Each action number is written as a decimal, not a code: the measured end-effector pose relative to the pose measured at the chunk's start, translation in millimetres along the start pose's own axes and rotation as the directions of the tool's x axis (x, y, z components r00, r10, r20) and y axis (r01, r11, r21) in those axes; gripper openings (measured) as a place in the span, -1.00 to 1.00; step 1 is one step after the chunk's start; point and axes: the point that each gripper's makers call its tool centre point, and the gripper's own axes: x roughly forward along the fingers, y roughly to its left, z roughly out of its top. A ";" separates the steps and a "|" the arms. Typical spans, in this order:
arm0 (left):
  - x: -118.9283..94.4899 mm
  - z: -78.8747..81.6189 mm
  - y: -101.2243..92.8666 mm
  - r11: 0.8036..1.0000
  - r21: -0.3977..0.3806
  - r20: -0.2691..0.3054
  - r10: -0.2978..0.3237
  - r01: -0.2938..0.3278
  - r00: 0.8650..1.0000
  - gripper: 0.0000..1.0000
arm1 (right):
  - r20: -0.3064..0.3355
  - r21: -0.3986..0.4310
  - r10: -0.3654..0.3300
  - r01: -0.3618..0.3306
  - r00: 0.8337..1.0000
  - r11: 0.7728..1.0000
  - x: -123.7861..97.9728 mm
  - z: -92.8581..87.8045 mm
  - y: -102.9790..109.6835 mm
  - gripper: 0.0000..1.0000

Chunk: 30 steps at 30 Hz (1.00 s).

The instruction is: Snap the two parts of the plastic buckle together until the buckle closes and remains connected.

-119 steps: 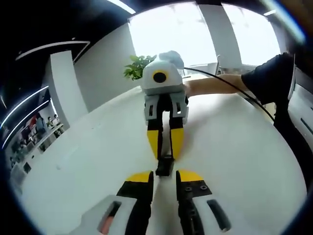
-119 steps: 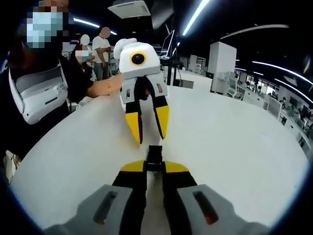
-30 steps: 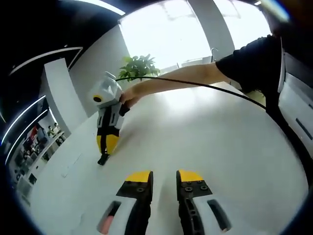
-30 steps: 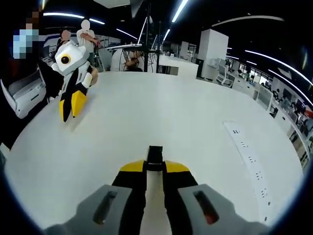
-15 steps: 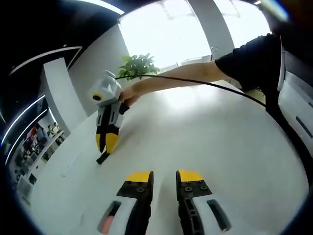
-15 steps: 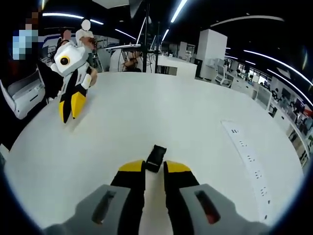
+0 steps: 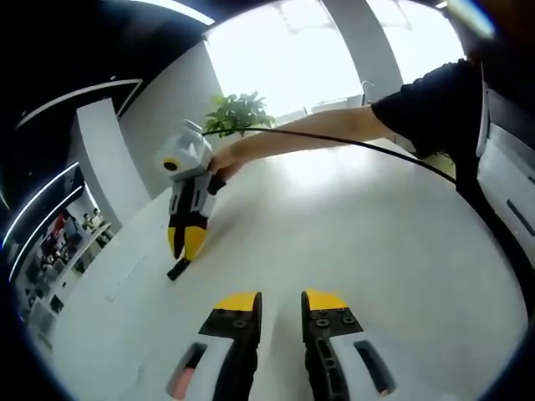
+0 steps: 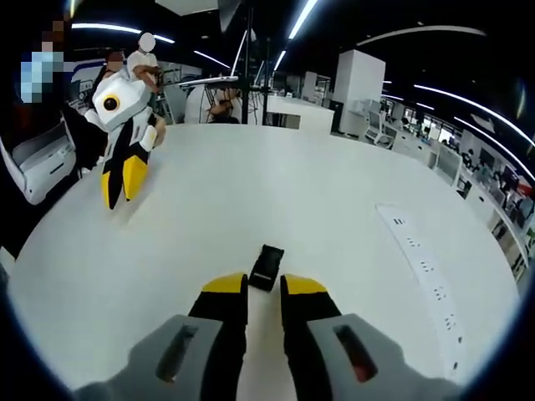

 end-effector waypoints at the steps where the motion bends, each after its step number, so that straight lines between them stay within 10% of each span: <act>1: -0.2 0.1 0.4 1.000 0.000 0.000 0.002 -0.002 1.000 -0.64 | 0.002 0.000 -0.004 0.004 1.000 1.000 -0.7 0.6 0.6 -0.71; 30: -5.6 5.6 23.7 0.989 -0.086 0.029 0.120 -0.117 0.992 -0.64 | 0.063 0.037 -0.180 0.178 0.982 0.983 -36.8 -0.3 32.6 -0.70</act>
